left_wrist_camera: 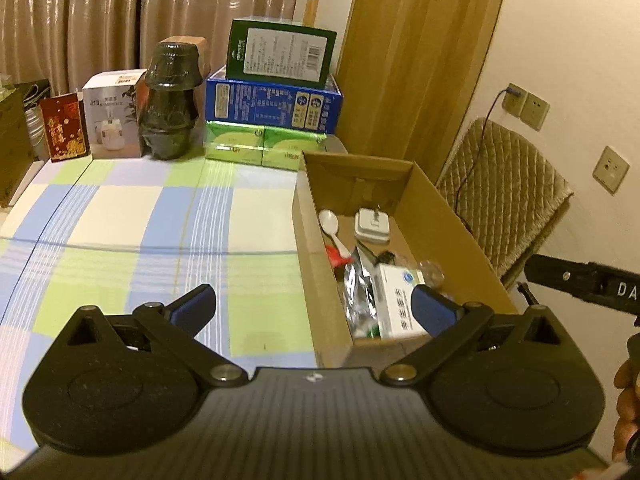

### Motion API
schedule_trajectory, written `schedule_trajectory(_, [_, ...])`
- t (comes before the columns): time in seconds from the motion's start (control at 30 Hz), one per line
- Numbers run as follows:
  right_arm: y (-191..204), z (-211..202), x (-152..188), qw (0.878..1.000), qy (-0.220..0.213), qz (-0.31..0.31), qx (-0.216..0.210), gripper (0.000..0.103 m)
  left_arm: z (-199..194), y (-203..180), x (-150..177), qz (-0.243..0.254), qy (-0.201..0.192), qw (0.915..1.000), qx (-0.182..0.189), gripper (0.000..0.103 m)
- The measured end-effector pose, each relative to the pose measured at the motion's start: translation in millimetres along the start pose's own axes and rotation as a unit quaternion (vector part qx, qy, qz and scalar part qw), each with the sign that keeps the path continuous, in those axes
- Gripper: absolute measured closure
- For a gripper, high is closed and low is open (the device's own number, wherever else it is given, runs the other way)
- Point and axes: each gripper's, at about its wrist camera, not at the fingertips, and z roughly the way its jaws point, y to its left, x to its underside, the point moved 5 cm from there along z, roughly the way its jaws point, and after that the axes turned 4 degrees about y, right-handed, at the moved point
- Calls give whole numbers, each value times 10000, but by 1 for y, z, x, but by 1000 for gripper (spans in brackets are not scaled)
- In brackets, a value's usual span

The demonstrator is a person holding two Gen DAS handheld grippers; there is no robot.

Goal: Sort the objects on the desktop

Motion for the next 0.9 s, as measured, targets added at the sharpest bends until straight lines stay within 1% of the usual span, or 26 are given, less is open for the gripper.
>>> schedule_trajectory(0.13, [1, -14, 14, 9998, 174, -15, 96, 2, -15, -6, 16, 1, 95, 9999, 96, 1])
schedule_trajectory(0.23, [3, -24, 25, 9995, 259, -48, 178, 2, -24, -8, 24, -31, 173, 9998, 101, 1])
schedule_trajectory(0.5, [10, -48, 45, 9993, 363, -2, 71, 2, -36, -4, 43, -217, 441, 9986, 170, 1])
schedule_trajectory(0.63, [15, -55, 51, 9991, 412, -20, 34, 2, -42, -5, 49, -131, 487, 9985, 193, 1])
schedule_trajectory(0.9, [17, -65, 63, 9985, 541, -56, 33, 2, -54, -5, 56, -41, 528, 9985, 127, 1])
